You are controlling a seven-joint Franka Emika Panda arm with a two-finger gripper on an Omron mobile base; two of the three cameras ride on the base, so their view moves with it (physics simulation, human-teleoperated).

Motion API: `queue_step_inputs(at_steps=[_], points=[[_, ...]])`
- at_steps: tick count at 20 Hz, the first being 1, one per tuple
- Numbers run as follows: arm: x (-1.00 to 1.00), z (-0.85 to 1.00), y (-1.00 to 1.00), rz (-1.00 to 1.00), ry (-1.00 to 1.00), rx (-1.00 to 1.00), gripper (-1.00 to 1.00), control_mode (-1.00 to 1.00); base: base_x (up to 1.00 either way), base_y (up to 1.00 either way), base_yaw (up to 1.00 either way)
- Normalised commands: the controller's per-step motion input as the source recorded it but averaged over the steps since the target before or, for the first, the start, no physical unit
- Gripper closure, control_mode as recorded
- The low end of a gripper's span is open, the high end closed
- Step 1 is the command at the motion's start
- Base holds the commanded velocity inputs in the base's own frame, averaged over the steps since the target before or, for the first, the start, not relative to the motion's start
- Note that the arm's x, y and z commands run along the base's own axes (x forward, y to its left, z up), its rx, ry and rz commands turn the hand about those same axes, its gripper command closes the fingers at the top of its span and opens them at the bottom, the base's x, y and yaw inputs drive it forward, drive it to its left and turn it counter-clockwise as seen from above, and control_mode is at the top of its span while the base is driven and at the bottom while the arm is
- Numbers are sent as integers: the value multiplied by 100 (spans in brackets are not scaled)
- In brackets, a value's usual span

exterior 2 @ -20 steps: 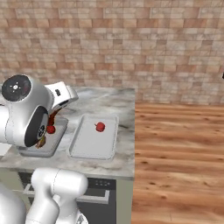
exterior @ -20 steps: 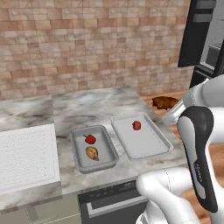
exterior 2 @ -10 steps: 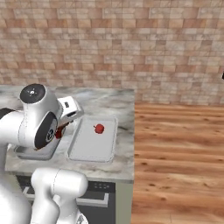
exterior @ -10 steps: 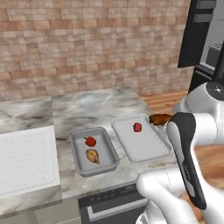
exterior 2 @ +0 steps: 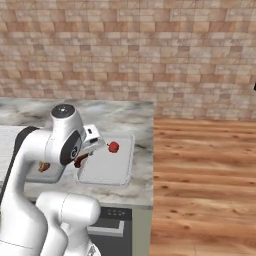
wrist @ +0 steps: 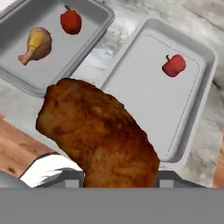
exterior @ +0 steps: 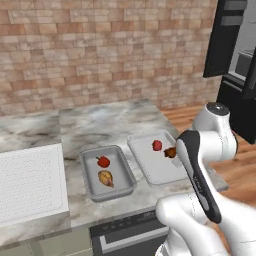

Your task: Place one bell pepper and one chicken drumstick in each tupperware on the nearby counter, to pack two identical lunches.

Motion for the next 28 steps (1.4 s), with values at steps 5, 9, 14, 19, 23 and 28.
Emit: queue_step_inputs(at_steps=[5, 9, 14, 19, 23, 28], points=[[48, -35, -24, 5, 24, 0, 100, -100, 0, 0, 0], [59, -29, -8, 2, 15, 0, 100, -100, 0, 0, 0], [62, -41, 0, 0, 2, 0, 100, -100, 0, 0, 0], [53, -56, 0, 0, 0, -1, 100, -100, 0, 0, 0], [36, -40, 0, 0, 0, 0, 100, -100, 0, 0, 0], [27, -23, 0, 0, 0, 0, 100, -100, 0, 0, 0]])
